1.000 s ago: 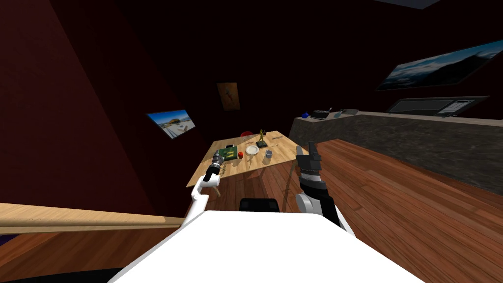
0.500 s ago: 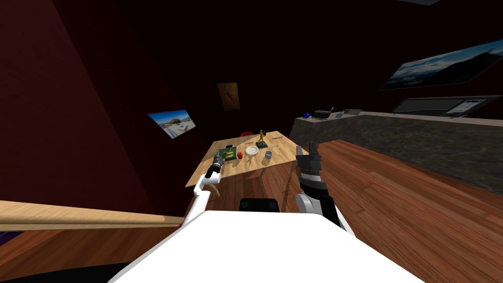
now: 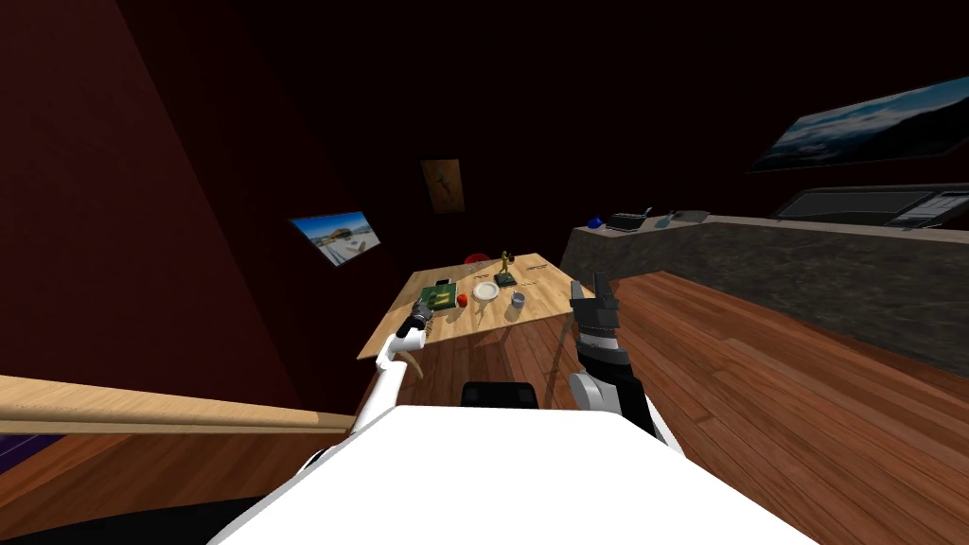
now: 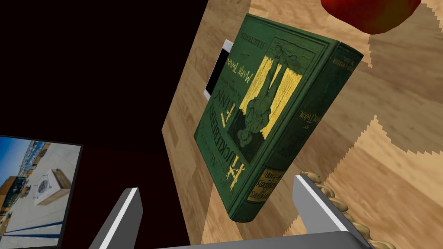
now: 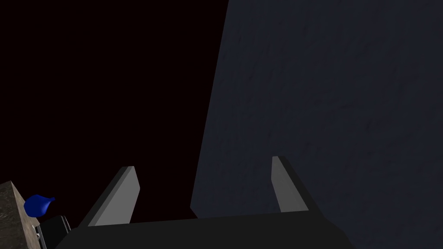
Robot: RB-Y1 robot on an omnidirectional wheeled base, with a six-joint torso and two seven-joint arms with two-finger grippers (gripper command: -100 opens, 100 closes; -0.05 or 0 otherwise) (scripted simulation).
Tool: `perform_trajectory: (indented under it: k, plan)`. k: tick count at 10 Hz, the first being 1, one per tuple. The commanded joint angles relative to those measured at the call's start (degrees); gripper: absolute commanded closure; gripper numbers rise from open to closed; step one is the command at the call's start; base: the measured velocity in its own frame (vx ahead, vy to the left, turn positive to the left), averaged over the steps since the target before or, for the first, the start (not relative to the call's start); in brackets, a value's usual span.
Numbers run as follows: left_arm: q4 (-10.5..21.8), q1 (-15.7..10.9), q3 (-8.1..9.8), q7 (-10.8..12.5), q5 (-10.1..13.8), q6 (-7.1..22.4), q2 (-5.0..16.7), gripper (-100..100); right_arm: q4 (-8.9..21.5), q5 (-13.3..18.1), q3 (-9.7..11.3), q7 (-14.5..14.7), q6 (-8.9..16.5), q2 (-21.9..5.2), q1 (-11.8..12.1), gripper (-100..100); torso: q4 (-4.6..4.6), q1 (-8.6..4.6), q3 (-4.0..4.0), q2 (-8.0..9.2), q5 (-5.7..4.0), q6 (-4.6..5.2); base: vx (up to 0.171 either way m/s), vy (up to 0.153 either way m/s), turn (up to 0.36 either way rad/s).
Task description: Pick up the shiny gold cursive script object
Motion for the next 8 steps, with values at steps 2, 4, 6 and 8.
perform_trajectory:
  k: [2,4,6,8]
  plan:
    - [2.4,-0.9,0.91,1.9,1.8,3.3,-0.4,-100,0.0,0.0,0.0,0.0,0.0,0.0,0.0,0,-0.02,-0.02,-0.04,-0.07,0.0,-0.02,0.062,-0.032,0.091]
    - [6.3,-2.8,2.15,4.3,4.6,6.7,-0.7,-100,0.0,0.0,0.0,0.0,0.0,0.0,0.0,0,-0.02,0.02,-0.04,-0.07,0.0,-0.01,0.064,-0.022,0.114]
    - [8.1,-3.7,2.76,5.4,6.1,8.8,-0.9,-100,0.0,0.0,0.0,0.0,0.0,0.0,0.0,0,-0.04,0.01,-0.11,-0.19,0.0,0.0,0.082,-0.023,0.096]
    - [11.5,-5.1,3.91,7.4,9.0,12.1,-1.3,-100,0.0,0.0,0.0,0.0,0.0,0.0,0.0,0,-0.03,0.04,-0.08,-0.14,0.01,-0.01,0.08,-0.017,0.144]
